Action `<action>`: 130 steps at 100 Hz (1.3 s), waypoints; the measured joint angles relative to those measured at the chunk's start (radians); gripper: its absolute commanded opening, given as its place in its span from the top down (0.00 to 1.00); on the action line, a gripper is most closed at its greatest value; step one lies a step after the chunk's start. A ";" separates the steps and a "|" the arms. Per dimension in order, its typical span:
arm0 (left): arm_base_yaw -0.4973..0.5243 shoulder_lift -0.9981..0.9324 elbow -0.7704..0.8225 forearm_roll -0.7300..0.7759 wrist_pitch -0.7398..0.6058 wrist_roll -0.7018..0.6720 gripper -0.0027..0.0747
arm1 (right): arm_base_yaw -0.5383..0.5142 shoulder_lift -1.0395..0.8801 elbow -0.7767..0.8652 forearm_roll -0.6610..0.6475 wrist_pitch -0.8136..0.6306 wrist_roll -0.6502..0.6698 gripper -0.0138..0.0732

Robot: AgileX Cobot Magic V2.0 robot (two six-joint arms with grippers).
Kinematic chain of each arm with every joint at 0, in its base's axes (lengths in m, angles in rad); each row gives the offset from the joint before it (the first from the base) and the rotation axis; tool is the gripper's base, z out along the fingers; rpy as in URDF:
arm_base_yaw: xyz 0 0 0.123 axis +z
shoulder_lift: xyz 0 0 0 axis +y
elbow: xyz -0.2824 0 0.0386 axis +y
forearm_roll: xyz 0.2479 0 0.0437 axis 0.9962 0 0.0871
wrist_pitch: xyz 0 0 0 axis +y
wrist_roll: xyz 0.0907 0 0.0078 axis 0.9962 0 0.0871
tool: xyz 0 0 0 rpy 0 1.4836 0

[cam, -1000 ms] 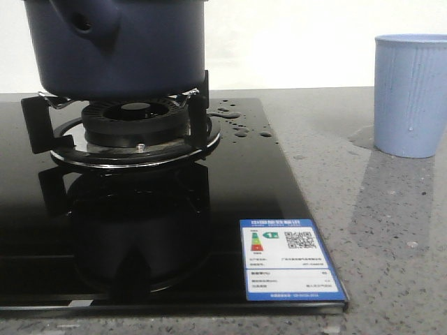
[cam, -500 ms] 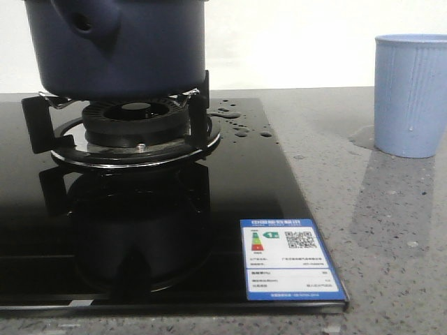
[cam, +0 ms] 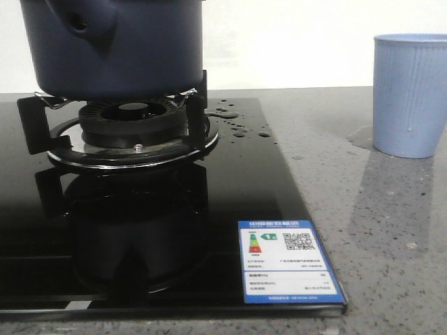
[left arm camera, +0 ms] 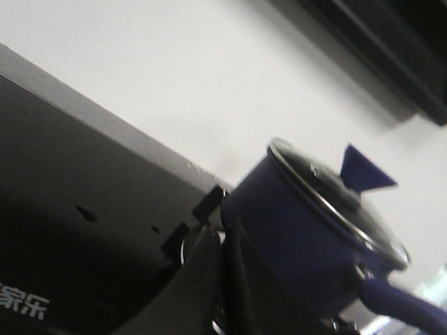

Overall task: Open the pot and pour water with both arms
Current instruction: 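Grasp the purple knob with the left gripper and lift the glass lid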

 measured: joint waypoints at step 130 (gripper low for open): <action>0.000 0.838 -0.684 -0.546 0.642 1.272 0.15 | 0.036 0.392 -0.423 0.256 0.129 -0.920 0.12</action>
